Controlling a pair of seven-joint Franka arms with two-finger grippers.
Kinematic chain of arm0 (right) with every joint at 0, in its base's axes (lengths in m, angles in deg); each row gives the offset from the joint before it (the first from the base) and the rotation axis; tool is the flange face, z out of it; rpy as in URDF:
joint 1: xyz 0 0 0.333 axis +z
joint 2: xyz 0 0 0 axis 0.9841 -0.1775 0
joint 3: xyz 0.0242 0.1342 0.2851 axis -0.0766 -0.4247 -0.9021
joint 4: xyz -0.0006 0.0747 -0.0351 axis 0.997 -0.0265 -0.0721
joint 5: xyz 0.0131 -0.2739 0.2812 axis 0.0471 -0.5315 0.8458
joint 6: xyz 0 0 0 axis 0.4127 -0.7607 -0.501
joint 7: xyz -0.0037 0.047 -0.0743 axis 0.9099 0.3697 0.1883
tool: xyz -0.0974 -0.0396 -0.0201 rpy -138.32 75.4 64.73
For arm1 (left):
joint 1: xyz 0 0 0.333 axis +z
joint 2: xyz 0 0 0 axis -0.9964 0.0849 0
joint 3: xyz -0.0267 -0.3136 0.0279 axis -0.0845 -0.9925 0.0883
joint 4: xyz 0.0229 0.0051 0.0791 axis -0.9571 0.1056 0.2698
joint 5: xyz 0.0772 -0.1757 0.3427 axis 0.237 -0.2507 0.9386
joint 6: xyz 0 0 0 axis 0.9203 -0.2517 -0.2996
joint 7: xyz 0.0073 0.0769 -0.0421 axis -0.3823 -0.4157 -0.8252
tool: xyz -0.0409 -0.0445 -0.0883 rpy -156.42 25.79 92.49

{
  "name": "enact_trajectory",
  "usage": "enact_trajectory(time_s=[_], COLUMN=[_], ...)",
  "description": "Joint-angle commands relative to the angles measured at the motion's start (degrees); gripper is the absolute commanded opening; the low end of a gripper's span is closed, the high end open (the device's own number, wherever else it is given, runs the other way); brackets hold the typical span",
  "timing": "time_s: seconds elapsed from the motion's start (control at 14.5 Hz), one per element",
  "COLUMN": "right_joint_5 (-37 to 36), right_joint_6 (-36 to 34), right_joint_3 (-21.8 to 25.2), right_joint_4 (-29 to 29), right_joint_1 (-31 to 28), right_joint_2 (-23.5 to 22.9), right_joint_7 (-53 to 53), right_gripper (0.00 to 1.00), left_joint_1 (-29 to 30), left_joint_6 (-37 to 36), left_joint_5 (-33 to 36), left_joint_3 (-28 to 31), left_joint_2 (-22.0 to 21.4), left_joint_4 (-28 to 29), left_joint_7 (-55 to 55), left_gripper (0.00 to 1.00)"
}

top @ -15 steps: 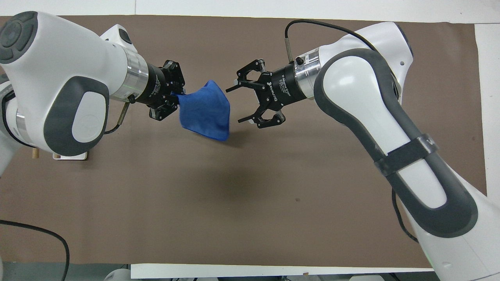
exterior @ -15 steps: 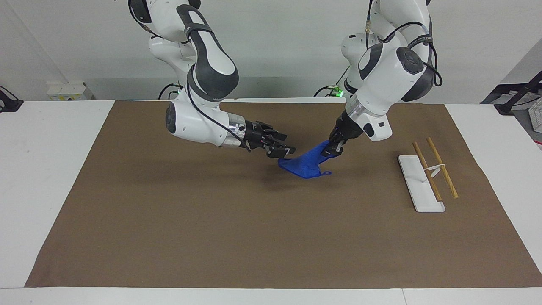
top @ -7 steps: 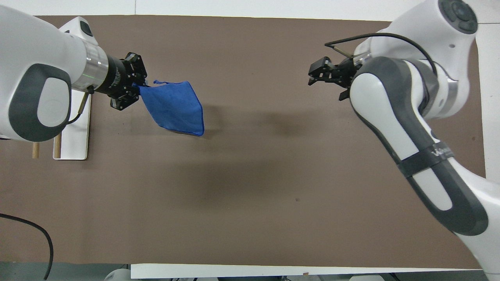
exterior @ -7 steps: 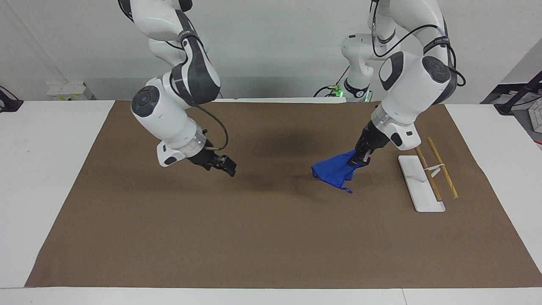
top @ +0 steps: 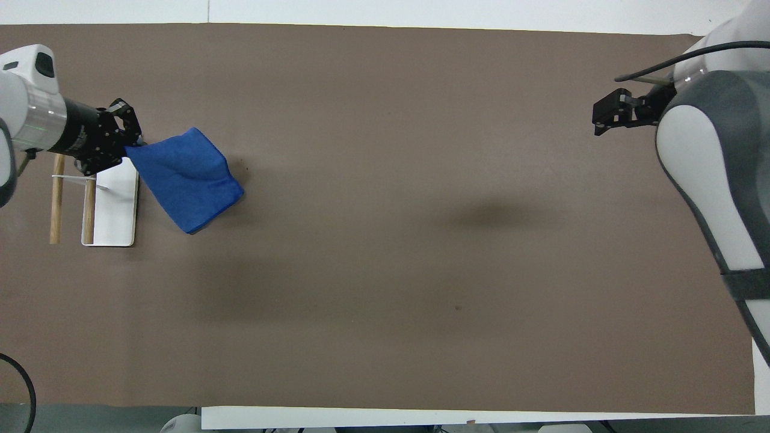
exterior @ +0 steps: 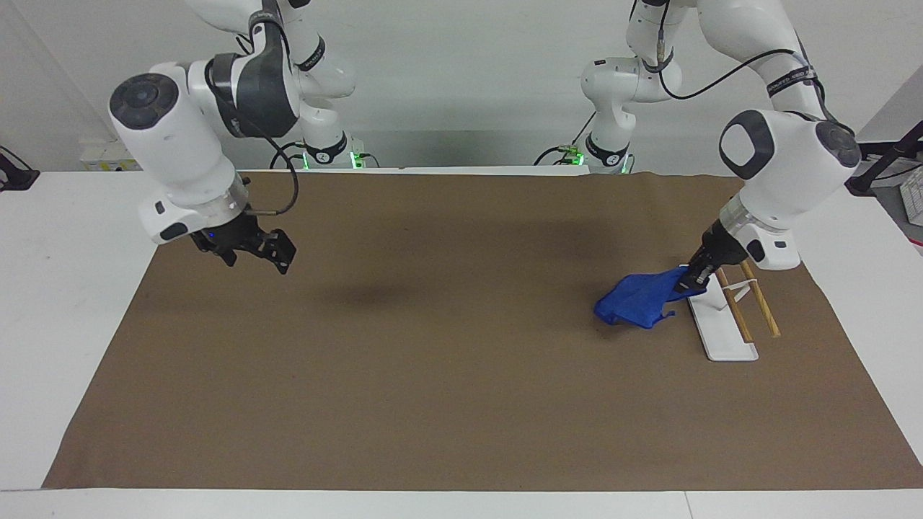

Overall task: Right arm passes towel to left arm to hang
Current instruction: 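Carry the towel to the white rack while the right gripper withdraws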

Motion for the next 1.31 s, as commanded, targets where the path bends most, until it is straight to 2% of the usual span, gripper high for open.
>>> enact_trajectory(time_s=[0.0,0.14,0.34,0.62,0.76,1.24], right_joint_5=[-3.33,-2.90,-2.55,-0.88,-0.27,-0.17], right_joint_6=[-7.38,-12.14,-14.26,-9.89,-6.99,-7.76], right_joint_3=[-0.44,-0.44,1.74,4.73,7.55,8.26], right_joint_4=[3.59,4.57,3.61,-3.23,-5.78,-6.59], right_joint_1=[-1.60,-4.85,-4.87,-3.19,-2.93,-2.05], right_joint_2=[3.76,6.57,9.57,13.43,14.31,13.62], right_joint_7=[6.07,10.82,13.48,13.92,17.50,17.97], right_gripper=[1.00,1.00,1.00,1.00,1.00,1.00], left_joint_1=[-0.17,-0.08,-0.08,-0.08,-0.08,-0.08], left_joint_6=[1.42,2.56,6.77,9.77,10.29,12.50], left_joint_5=[0.34,0.34,0.34,0.34,0.34,0.34], left_joint_3=[4.89,7.53,10.09,13.25,14.92,17.30], left_joint_2=[-1.29,-1.20,-0.85,0.99,1.08,1.09], left_joint_4=[1.06,0.97,0.80,-2.10,-2.19,-1.23], left_joint_7=[13.82,22.18,31.50,42.40,46.45,51.30], left_gripper=[0.00,0.00,0.00,0.00,0.00,0.00])
